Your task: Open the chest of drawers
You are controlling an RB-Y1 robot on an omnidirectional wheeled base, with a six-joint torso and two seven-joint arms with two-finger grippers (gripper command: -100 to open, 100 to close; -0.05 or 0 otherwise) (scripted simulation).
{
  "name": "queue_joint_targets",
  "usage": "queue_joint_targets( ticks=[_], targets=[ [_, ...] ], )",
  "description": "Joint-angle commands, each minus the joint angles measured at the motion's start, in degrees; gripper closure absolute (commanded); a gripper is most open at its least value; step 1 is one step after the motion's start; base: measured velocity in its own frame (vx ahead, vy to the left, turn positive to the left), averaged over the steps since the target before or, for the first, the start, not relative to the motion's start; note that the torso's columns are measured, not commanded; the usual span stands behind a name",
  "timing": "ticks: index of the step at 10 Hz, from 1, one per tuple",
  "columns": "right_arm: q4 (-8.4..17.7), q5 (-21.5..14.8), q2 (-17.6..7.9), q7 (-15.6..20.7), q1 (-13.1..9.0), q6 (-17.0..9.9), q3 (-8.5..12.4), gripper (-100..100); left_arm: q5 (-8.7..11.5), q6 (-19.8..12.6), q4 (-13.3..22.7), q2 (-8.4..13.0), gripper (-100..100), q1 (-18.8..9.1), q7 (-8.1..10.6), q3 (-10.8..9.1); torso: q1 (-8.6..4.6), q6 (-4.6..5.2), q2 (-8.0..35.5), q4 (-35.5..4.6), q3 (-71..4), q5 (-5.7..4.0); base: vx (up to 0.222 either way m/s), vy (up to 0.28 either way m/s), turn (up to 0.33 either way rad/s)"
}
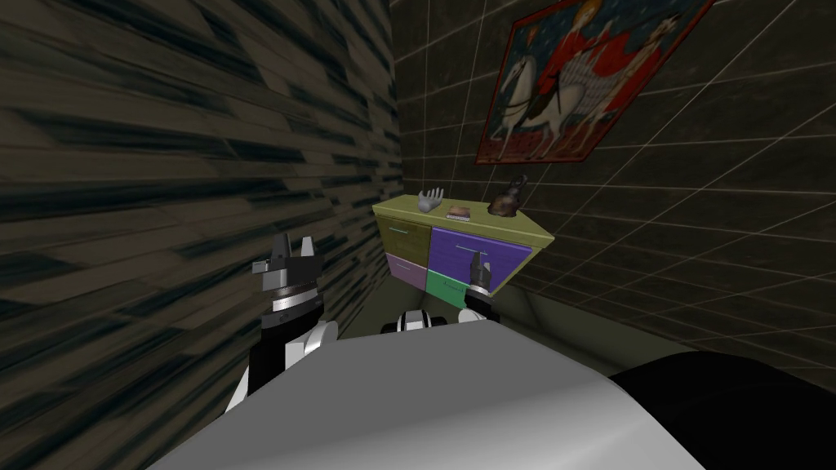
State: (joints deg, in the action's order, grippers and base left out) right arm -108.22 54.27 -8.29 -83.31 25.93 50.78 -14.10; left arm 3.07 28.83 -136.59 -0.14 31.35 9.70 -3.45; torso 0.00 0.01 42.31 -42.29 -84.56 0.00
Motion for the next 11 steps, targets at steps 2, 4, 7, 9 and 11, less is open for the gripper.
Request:
queue_joint_targets(
  ticks=[2,4,7,9,11],
  targets=[
    [1.88,4.13,0.15,-5.85,-1.88,0.81,-2.08,-100,0.00,0.00,0.00,0.00,0,0.00,0.00,0.00,0.00,0.00,-0.03,0.01,-0.02,0.00,0.042,0.003,0.018],
    [2.80,5.88,0.16,-8.68,-2.77,1.25,-3.07,-100,0.00,0.00,0.00,0.00,0,0.00,0.00,0.00,-0.02,-0.01,-0.08,0.02,-0.04,-0.01,0.058,-0.002,0.026],
    [4.47,9.14,0.09,-13.35,-4.48,2.06,-4.91,-100,0.00,0.00,0.00,0.00,0,0.00,0.00,0.00,0.02,0.00,0.04,-0.01,0.02,0.00,0.037,0.003,0.016],
    [5.23,10.62,0.01,-15.49,-5.26,2.44,-5.75,-100,0.00,0.00,0.00,0.00,0,0.00,0.00,0.00,-0.04,0.00,-0.06,0.01,-0.03,-0.01,0.047,-0.008,0.022],
    [6.52,13.25,-0.24,-19.27,-6.63,3.11,-7.21,-100,0.00,0.00,0.00,0.00,0,0.00,0.00,0.00,0.02,-0.01,-0.03,0.01,-0.01,0.00,0.043,0.002,0.022]
  ],
)
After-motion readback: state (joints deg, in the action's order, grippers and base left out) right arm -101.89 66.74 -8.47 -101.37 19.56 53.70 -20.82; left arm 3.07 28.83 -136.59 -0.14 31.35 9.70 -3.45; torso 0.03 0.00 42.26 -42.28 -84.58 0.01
